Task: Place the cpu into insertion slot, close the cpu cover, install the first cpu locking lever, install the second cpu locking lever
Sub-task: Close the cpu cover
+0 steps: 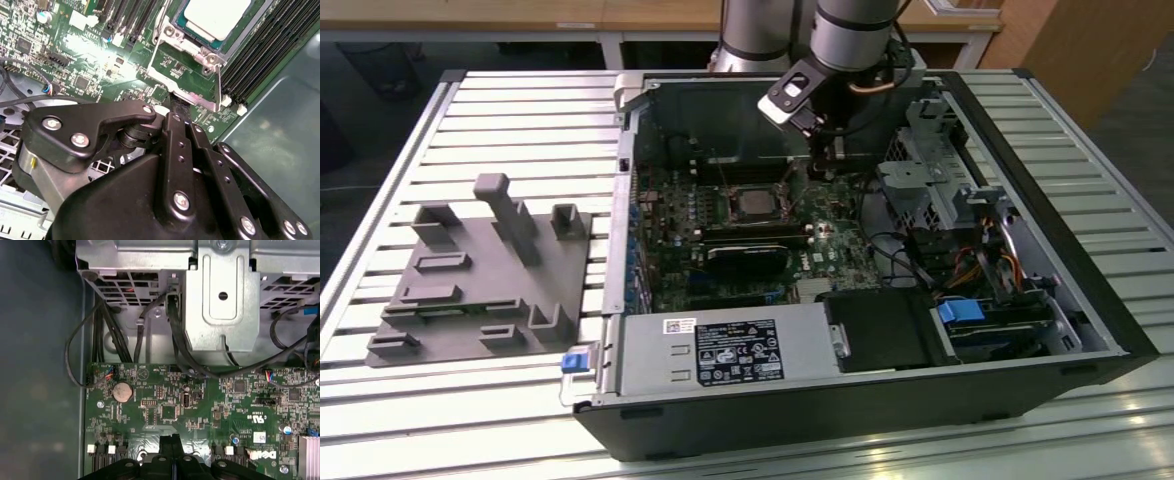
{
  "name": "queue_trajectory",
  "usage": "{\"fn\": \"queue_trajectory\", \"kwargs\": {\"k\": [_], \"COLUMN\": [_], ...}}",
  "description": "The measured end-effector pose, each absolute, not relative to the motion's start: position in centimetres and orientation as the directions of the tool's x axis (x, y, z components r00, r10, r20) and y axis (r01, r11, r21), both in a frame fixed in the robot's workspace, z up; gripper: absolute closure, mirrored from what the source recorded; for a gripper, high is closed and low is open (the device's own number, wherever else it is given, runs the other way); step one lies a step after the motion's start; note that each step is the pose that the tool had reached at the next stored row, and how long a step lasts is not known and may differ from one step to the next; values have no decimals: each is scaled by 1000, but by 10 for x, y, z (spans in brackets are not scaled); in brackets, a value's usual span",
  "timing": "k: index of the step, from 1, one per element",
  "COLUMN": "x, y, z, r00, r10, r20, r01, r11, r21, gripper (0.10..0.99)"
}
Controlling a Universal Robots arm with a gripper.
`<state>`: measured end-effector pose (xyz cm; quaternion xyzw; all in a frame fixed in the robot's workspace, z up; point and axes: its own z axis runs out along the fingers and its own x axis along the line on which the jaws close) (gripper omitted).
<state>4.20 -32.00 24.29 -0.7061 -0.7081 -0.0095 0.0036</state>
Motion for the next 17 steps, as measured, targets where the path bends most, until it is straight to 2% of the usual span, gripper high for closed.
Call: {"fn": "queue_trajectory", "kwargs": {"k": [17], "x": [25], "y": [-320], "z": [242], "r00": [-3], "r10": [1000], "r20": [18], "r01": [1000], "r11": [3], "r21": [8], "gripper": [980]}}
